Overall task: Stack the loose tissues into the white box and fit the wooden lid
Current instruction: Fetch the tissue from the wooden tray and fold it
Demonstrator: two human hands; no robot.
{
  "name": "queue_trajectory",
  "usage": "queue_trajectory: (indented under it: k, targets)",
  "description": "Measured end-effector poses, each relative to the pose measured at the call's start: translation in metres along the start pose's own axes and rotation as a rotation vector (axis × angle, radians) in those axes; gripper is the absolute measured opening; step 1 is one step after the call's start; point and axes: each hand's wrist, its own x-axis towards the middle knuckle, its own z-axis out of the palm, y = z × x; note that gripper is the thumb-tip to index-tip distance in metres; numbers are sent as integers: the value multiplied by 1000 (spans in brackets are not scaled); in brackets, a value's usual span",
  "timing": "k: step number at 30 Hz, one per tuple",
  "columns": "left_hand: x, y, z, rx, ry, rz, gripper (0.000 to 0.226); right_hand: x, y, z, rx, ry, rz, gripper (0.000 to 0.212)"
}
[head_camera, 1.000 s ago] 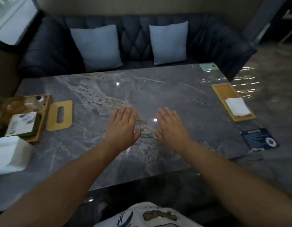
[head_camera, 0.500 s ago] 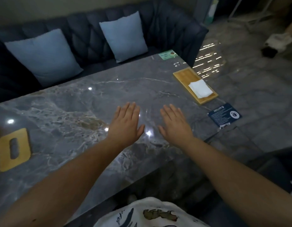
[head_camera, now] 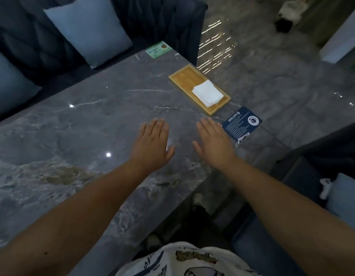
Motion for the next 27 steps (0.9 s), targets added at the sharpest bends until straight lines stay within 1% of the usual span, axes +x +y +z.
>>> queue_trajectory:
  k: [3,6,10,14,16,20,22,25,27]
  targets:
    - [37,12,15,-34,2,-20,70,27,36,5,3,-42,-6,65]
    - [77,24,35,-63,-10,-67,70,62,75,8,30,-89,30,65]
    - [124,35,65,-120,-50,-179,69,110,124,15,137,-132,88,62]
    - [158,36,94,-156,-107,-301,70,162,158,24,264,-158,189,54]
    - [171,33,109,-180,-139,-353,69,186,168,29,307,-163,202,53]
    - [183,28,136,-209,-187,-426,71,224,176,39,354,-244,267,52]
    - [182,29,146,-205,-165,-436,72,237,174,46,326,-269,316,51]
    - [180,30,152,-202,-122,-446,72,249,170,52,225,-249,369,46]
    - [179,30,153,-200,-120,-444,72,255,169,55,194,-265,394,47]
